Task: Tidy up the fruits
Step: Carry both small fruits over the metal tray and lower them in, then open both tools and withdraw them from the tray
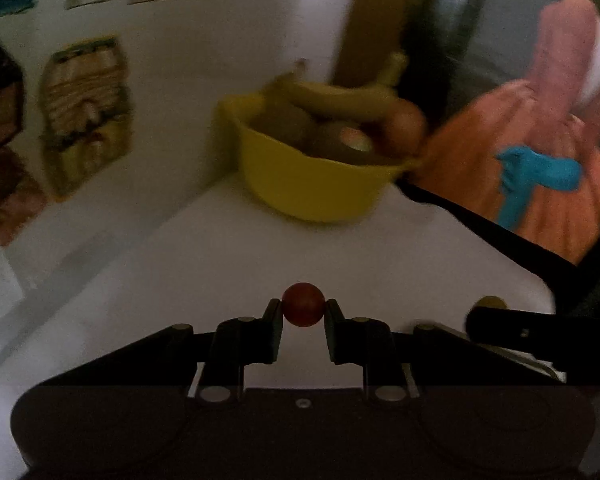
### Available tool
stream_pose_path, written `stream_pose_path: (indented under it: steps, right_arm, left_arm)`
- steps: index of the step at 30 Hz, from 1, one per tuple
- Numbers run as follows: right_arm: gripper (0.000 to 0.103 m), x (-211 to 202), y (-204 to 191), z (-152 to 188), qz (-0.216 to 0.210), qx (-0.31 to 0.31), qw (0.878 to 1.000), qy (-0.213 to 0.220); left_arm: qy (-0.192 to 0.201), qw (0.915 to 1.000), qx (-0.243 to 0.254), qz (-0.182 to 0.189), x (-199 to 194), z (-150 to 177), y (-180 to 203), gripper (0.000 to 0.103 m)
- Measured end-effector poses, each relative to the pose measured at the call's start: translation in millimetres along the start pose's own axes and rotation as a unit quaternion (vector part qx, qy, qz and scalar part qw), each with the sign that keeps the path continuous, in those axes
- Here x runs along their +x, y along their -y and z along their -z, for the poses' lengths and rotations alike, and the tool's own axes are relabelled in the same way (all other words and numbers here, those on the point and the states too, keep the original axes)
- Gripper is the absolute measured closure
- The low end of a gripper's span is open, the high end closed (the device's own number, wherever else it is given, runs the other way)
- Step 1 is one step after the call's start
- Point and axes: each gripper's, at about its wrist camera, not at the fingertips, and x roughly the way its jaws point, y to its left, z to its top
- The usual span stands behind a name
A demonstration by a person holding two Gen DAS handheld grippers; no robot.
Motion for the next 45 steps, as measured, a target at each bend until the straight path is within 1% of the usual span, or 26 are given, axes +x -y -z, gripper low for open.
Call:
stream_pose_path:
  steps: [4,7,9,13,18,21,24,28,32,36,41,42,43,45]
  right_arm:
    - [0.072,-26,4,23,0.026,0.020,0.999,0.013]
    - [0.072,-42,10,43,0.038,0.044,0.998,0.014]
    - [0.072,-50,14,56,0.046,0.058,0.997,0.011]
    - [0.072,-65,18,79,0.070,0.063,0.995,0.009]
    - [0.072,-77,20,102,0.086,0.061,0.994,0.006]
    - [0.072,-82,19,113,0.092,0.056,0.994,0.009]
    - [0.072,-84,18,120,0.094,0.047,0.994,0.015]
    - [0.072,-85,12,127,0.100,0.010,0.994,0.032]
    - [0.072,-81,0,135,0.105,-0.044,0.992,0.048]
    - [0.072,-78,-6,144,0.102,-0.076,0.990,0.064]
    - [0.067,-75,-9,152,0.107,-0.099,0.986,0.085]
    - [0.065,-77,-10,153,0.108,-0.101,0.985,0.094]
    - [0.062,-79,-11,155,0.108,-0.102,0.984,0.102]
    - [0.060,-84,-15,159,0.112,-0.107,0.980,0.121]
  left_arm:
    - [-0.008,0.9981,0.037,0.048,-17,13,21,0.079]
    - [-0.015,0.9937,0.073,0.085,-19,23,36,0.079]
    - [-0.022,0.9891,0.100,0.105,-25,32,44,0.079]
    - [-0.032,0.9785,0.148,0.141,-30,47,50,0.079]
    - [-0.044,0.9657,0.195,0.166,-34,63,52,0.079]
    - [-0.048,0.9601,0.213,0.174,-35,70,53,0.079]
    - [-0.041,0.9570,0.225,0.178,-37,73,54,0.079]
    - [-0.034,0.9540,0.236,0.181,-38,79,53,0.078]
    - [-0.031,0.9557,0.233,0.177,-37,82,49,0.078]
    - [-0.020,0.9597,0.222,0.171,-39,83,41,0.077]
    - [0.003,0.9623,0.210,0.172,-45,86,32,0.070]
    - [0.011,0.9623,0.210,0.172,-49,87,31,0.068]
    - [0.024,0.9622,0.210,0.171,-54,88,29,0.062]
    - [0.054,0.9614,0.211,0.167,-66,88,26,0.058]
